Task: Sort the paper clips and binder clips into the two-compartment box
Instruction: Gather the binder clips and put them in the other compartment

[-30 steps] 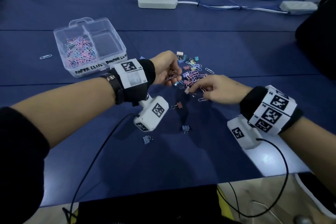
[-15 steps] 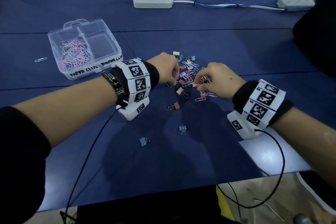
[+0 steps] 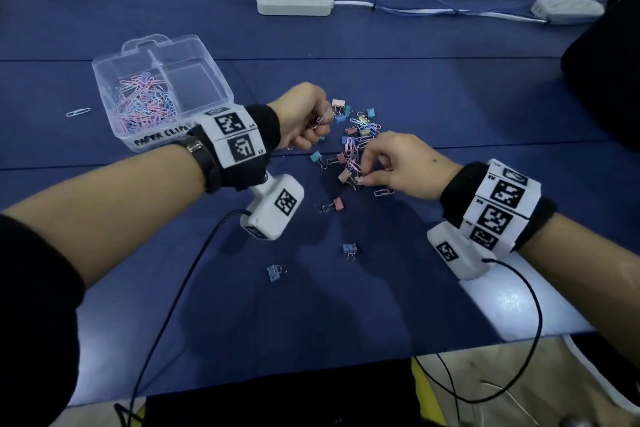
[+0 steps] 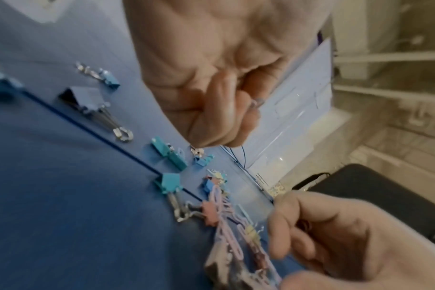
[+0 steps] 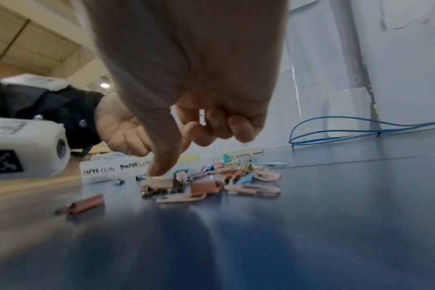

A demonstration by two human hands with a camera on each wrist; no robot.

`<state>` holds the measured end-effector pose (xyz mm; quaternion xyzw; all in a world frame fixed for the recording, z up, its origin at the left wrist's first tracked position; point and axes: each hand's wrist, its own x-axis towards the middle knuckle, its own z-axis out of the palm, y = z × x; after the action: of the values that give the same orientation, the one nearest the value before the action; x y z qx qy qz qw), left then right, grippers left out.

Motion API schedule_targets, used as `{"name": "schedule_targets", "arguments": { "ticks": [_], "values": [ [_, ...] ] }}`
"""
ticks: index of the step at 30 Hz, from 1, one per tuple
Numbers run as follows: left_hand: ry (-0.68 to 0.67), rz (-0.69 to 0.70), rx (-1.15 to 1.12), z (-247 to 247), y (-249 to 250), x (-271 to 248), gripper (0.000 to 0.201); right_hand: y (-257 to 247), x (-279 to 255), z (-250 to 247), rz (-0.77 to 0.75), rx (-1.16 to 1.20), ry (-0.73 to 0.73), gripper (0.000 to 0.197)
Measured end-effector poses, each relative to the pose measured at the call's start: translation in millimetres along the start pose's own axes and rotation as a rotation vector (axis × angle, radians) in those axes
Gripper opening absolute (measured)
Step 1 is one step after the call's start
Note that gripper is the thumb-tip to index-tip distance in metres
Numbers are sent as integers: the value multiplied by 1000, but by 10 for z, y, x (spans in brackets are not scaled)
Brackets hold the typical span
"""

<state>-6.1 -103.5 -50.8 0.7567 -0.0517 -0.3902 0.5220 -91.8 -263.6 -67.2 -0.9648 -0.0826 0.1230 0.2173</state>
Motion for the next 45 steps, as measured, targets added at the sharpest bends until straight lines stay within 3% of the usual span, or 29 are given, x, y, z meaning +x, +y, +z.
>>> {"name": "schedule_targets", "arguments": {
  "ticks": [3, 6, 9, 11, 13, 16, 19, 24, 29, 32, 36, 42, 45],
  "values": [
    [-79, 3, -95, -21, 14, -42, 28, 32, -42, -46, 38, 59, 53, 26],
    [-79, 7, -25, 28, 17, -65, 19, 52, -53, -46, 62, -28, 40, 21],
    [5, 140, 482, 125, -59, -80, 35, 14, -77, -22, 15, -30, -58, 22],
    [34, 306, 826, 167, -122, -136, 26, -21, -96, -22, -24, 0, -114, 23],
    [-40, 357, 944, 174, -155, -209, 7, -39, -107, -42, -24, 22, -80, 23],
    [-113, 361, 1094, 173, -178, -262, 22, 12, -107, -89, 18, 21, 78, 26],
    [-78, 358, 1229, 153, -167, -280, 16, 81, -154, -159, 61, -88, 50, 25],
    [-47, 378, 1196, 140, -65, -270, 19, 137, -227, -100, 70, -134, -72, 24],
    [-177, 396, 1200, 279, -97, -229, 25, 122, -174, -35, 55, -131, -68, 14],
    [-116, 386, 1245, 219, -150, -238, 19, 92, -149, 27, 45, -125, -51, 9],
    [26, 370, 1143, 78, -179, -278, 19, 73, -124, 52, 64, -158, -76, 8],
    [58, 338, 1172, 140, -64, -151, 39, 40, -150, 72, 91, -155, -129, 18],
    [97, 317, 1270, 262, -9, -13, 51, 16, -125, 59, 86, -72, -16, 36]
  ]
}}
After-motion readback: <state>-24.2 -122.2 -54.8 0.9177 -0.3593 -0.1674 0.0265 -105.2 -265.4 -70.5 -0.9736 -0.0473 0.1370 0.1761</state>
